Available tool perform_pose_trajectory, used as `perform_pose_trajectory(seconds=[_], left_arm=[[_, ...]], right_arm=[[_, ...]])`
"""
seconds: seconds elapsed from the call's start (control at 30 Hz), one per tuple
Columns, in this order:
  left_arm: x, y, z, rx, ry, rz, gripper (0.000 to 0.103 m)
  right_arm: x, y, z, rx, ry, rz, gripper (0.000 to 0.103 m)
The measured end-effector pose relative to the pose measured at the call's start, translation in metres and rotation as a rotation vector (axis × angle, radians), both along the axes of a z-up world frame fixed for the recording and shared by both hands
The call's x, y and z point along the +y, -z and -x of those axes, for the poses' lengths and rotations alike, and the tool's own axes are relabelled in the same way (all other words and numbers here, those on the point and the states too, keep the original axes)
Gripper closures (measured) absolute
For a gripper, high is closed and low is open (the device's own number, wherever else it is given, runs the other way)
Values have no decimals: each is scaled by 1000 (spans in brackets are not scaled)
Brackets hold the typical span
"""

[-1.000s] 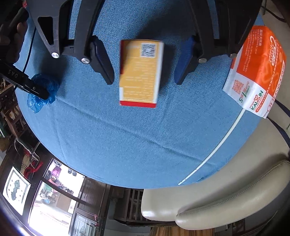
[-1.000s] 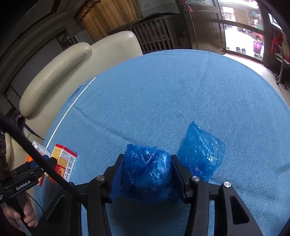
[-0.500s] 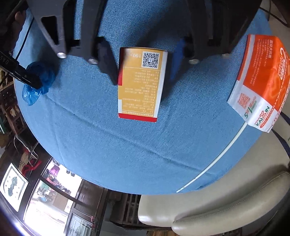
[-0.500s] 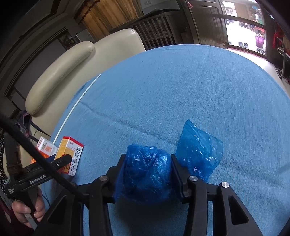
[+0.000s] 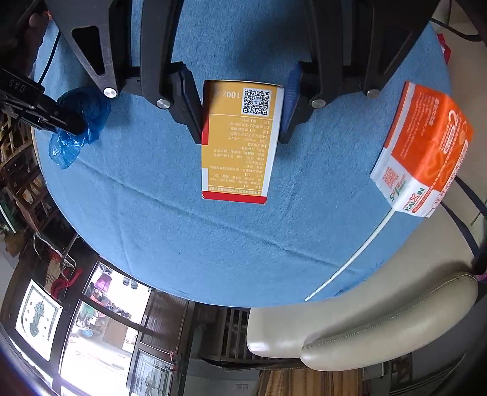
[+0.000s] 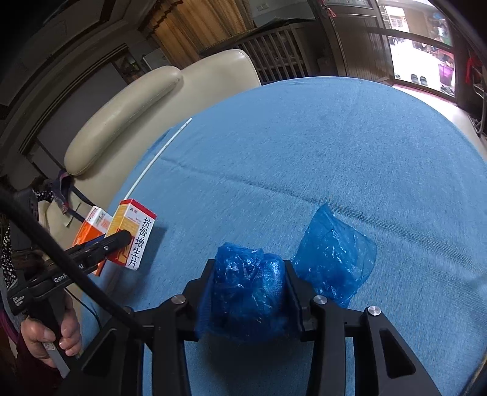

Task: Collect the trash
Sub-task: 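Grasp the blue plastic bag with the right gripper while the left grasps the yellow medicine box, then lift the yellow medicine box in the left gripper while the right lifts the blue bag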

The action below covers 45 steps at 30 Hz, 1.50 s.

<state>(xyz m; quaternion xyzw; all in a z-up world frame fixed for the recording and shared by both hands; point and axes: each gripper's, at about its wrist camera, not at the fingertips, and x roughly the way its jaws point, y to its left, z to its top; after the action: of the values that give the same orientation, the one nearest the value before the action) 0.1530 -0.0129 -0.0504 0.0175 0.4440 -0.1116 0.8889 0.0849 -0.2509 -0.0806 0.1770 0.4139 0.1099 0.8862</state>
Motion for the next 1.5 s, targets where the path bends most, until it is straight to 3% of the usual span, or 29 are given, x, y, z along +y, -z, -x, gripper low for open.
perform_pose_trajectory(seconds=[0.7,1.3,1.5], left_arm=[[-33,3,90,47,73,-9,53],[-51,-2,156,-25,85,-35,53],[-51,13,172,14,86,-37,53]], right_arm=[[-11,-4,68,-7,32,-6,59],[-10,-4,137,-41,35,9,59],[-9,21,149,40,52,4,59]])
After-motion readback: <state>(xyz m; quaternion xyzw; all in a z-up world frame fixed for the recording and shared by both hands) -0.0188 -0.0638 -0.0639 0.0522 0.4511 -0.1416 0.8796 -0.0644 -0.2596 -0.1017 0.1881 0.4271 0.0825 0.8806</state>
